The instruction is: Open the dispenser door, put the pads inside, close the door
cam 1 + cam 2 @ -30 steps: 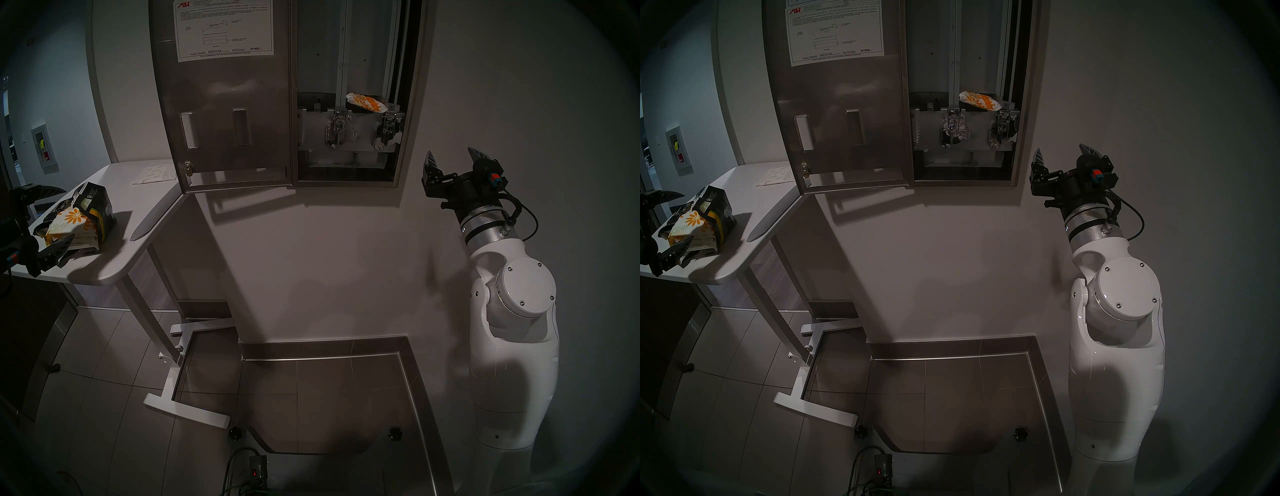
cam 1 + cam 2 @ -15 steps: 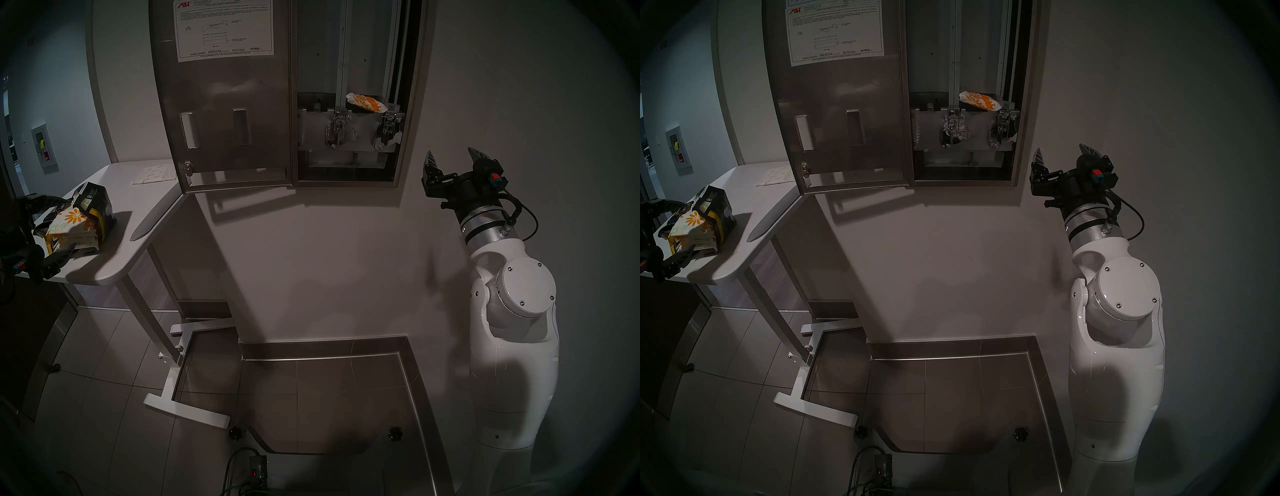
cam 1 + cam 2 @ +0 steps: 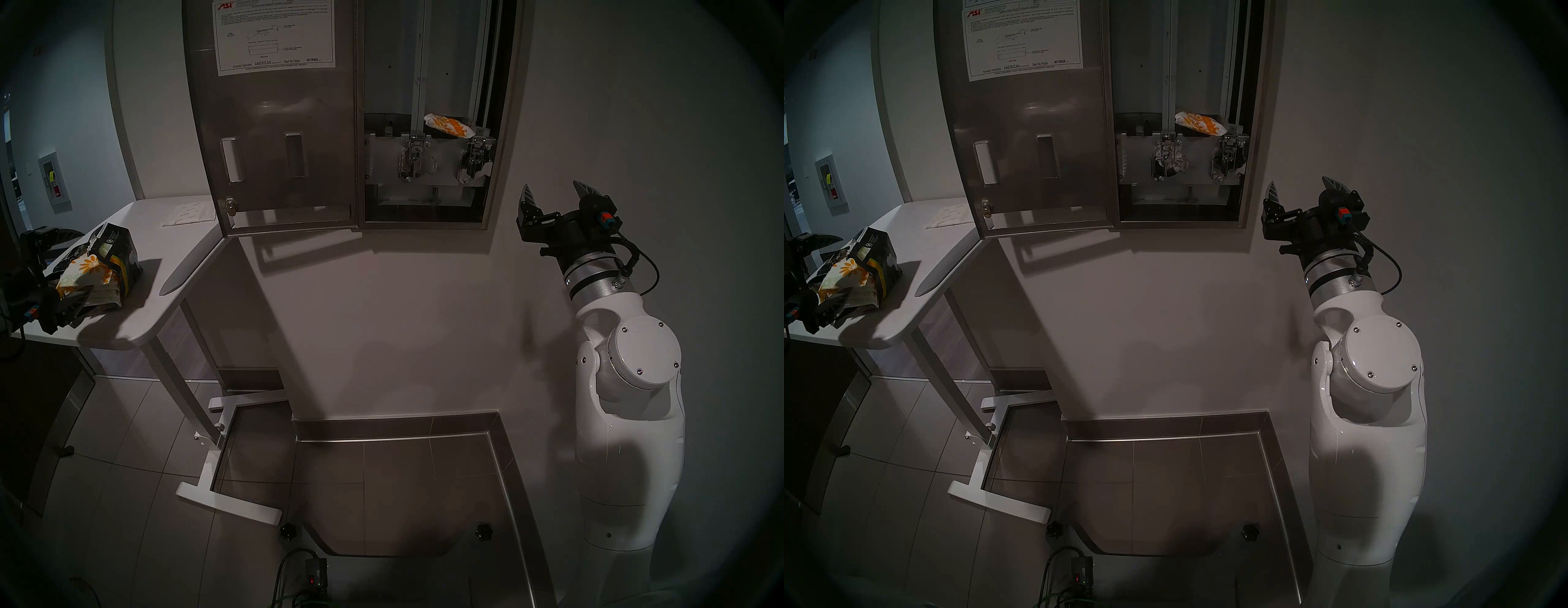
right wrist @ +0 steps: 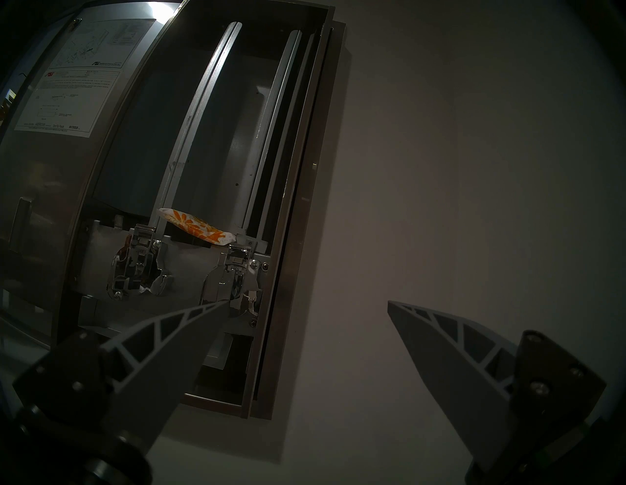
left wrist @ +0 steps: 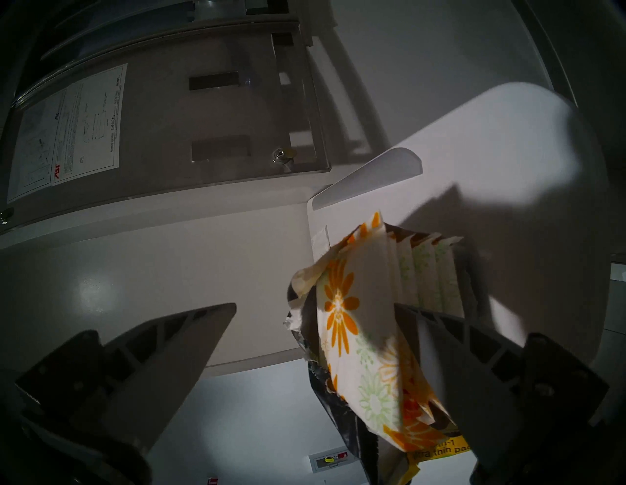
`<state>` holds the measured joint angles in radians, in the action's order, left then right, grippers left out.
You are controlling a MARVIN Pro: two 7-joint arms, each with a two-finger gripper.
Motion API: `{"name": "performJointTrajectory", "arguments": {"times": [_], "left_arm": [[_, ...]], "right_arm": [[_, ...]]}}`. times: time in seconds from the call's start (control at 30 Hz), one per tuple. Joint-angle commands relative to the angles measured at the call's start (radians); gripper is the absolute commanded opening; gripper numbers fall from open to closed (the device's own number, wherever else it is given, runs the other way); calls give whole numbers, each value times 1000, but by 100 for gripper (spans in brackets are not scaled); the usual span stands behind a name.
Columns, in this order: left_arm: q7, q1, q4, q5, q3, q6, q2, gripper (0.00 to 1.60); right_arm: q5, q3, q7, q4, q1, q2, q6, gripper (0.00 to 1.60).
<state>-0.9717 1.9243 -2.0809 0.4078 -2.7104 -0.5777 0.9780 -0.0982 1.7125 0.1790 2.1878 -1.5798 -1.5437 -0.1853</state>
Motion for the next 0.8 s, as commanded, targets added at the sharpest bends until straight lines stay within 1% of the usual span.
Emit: {"name": "performJointTrajectory", "arguments": {"times": [0.0, 0.2, 0.33, 0.57, 0.77], "left_arm": [[19, -12, -26, 0, -11, -2, 16, 160], [21, -8, -39, 14, -15, -16, 25, 160], [37, -20, -43, 52, -14, -29, 33, 160], [66, -54, -27, 106, -8, -17, 32, 160], [68, -55, -17, 118, -12, -24, 32, 160]], "right_arm": [[3, -1, 0, 12, 7, -1, 2, 160], [3, -1, 0, 12, 7, -1, 2, 160], [3, -1, -1, 12, 7, -1, 2, 160], [3, -1, -1, 11, 7, -1, 2, 160], [3, -1, -1, 12, 7, -1, 2, 160]]}}
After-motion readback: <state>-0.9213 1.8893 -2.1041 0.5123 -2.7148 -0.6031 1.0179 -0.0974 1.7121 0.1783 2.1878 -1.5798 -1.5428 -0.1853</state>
